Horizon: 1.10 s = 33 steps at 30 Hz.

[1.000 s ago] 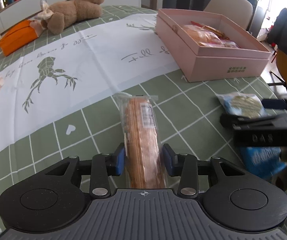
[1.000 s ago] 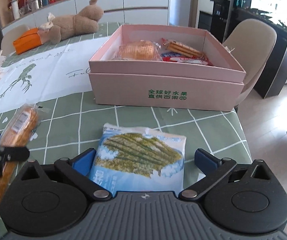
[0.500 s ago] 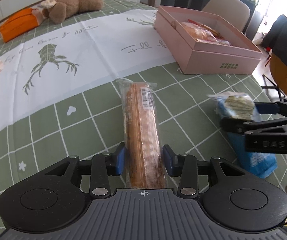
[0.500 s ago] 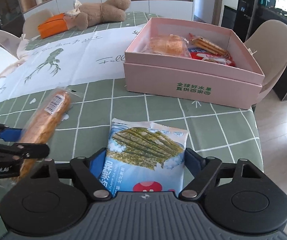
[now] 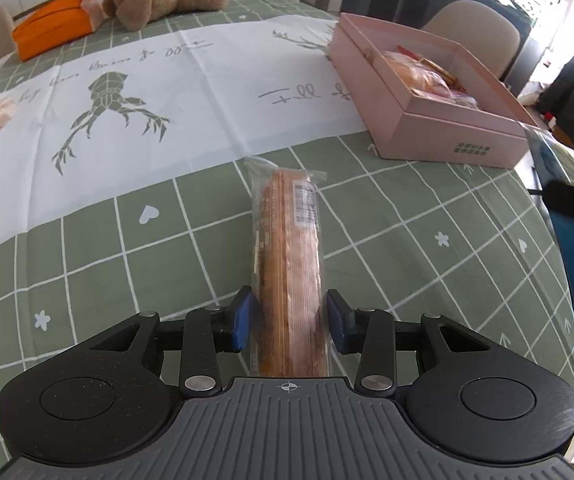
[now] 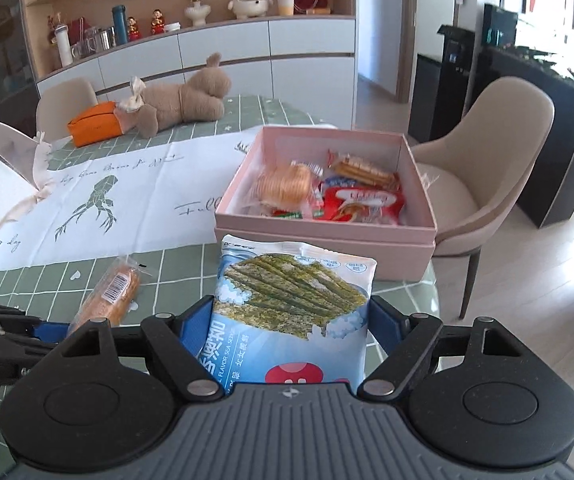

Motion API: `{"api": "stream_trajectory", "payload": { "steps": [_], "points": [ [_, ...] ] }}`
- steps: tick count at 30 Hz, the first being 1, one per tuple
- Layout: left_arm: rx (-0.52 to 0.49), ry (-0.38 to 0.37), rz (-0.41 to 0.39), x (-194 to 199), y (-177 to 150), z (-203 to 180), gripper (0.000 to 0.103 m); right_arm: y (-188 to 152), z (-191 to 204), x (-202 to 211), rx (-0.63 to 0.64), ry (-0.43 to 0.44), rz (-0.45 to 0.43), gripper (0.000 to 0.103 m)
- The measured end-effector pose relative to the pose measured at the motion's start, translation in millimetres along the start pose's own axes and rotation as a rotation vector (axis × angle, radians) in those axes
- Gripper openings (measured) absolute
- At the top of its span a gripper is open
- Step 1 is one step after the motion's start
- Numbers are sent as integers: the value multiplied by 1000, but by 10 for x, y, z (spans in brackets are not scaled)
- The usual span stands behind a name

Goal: Organize snacks
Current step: 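Lift the bread loaf with the left tool and seaweed packet with the right tool, then carry the loaf and seaweed packet over the pink box and open both tools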

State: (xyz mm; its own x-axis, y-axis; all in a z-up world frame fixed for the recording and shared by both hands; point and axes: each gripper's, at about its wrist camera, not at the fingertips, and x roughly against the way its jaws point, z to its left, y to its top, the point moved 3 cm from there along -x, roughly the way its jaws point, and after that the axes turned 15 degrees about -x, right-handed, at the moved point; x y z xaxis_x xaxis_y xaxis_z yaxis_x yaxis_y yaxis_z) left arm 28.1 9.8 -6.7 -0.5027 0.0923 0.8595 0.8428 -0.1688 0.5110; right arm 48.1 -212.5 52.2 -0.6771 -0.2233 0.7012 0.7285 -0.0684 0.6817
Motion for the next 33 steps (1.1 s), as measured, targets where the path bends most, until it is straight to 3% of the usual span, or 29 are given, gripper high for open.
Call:
{"api": "stream_trajectory", "payload": {
  "steps": [7, 14, 15, 17, 21, 27, 30, 33],
  "points": [
    [-5, -24, 23, -2, 10, 30, 43, -147, 18, -81, 6, -17, 37, 81],
    [-36, -26, 7, 18, -30, 4, 43, -206, -32, -10, -4, -18, 19, 81],
    [-40, -22, 2, 25, -37, 4, 37, -212, -48, -10, -10, -23, 18, 81],
    [-2, -65, -16, 66, -63, 32, 34, -218, -81, 3, -17, -34, 16, 81],
    [26, -126, -164, 399, 46, -7, 33, -192, -165, 106, -28, -57, -8, 81],
    [-14, -214, -461, 1235, 685, -76, 33, -94, -270, 234, -63, -77, -56, 81],
    [-42, -242, -536, 1454, 1133, -150, 33, -68, -285, 271, -81, -68, -72, 81],
    [-40, -254, -581, 1406, 1659, -248, 34, -72, -274, 269, -101, -67, -79, 81]
  ]
}}
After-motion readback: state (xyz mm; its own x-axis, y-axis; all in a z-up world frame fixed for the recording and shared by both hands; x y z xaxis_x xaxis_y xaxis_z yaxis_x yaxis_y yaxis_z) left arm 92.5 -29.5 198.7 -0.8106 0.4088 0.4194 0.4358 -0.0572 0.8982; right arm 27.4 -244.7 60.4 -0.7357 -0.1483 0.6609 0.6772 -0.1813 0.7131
